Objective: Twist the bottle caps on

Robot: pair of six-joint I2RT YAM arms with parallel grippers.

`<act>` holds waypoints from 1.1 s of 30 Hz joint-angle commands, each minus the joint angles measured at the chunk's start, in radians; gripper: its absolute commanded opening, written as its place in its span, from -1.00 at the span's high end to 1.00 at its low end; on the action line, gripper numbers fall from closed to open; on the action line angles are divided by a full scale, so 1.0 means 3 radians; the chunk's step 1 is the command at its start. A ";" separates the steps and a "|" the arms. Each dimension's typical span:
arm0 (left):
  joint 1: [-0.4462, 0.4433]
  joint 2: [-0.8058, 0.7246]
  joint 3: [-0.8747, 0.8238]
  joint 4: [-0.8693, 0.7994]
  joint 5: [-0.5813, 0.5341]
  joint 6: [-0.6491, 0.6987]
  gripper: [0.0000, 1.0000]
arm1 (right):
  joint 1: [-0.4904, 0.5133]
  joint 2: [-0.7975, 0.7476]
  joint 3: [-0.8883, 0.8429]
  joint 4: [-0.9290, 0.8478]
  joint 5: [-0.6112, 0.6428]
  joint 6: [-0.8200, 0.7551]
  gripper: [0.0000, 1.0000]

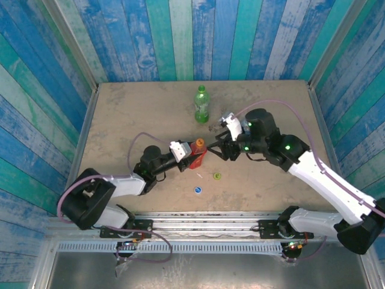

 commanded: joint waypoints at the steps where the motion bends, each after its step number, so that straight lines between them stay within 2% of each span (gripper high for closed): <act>1: -0.0066 -0.0330 0.0025 -0.0469 -0.0142 0.0422 0.04 | 0.0017 -0.0220 -0.0012 -0.0148 0.0147 -0.0907 -0.31; 3: -0.0125 -0.0512 0.0048 -0.0685 -0.0193 0.0588 0.04 | 0.0108 -0.0371 -0.0178 -0.0051 0.0010 -0.1596 -0.25; 6: -0.0188 -0.0653 0.0034 -0.0832 -0.0228 0.0751 0.04 | 0.0278 -0.0413 -0.0192 -0.0138 0.0172 -0.2317 -0.25; 12: -0.0259 -0.0756 0.0030 -0.0961 -0.0262 0.0891 0.04 | 0.0608 0.0082 0.0299 -0.0753 0.0596 -0.3107 -0.27; 15: -0.0267 -0.0773 0.0016 -0.0941 -0.0253 0.0898 0.03 | 0.0656 0.0338 0.0494 -0.0906 0.0646 -0.3235 -0.19; 18: -0.0270 -0.0770 -0.0077 -0.0744 -0.0231 0.0862 0.02 | 0.0675 0.0517 0.0594 -0.0879 0.0602 -0.3244 0.02; 24: -0.0272 -0.0788 -0.0079 -0.0759 -0.0223 0.0841 0.01 | 0.0679 0.0673 0.0641 -0.0880 0.0603 -0.3254 0.24; 33: -0.0268 -0.0788 -0.0075 -0.0760 -0.0180 0.0831 0.01 | 0.0682 0.0816 0.0693 -0.0849 0.0645 -0.3232 0.30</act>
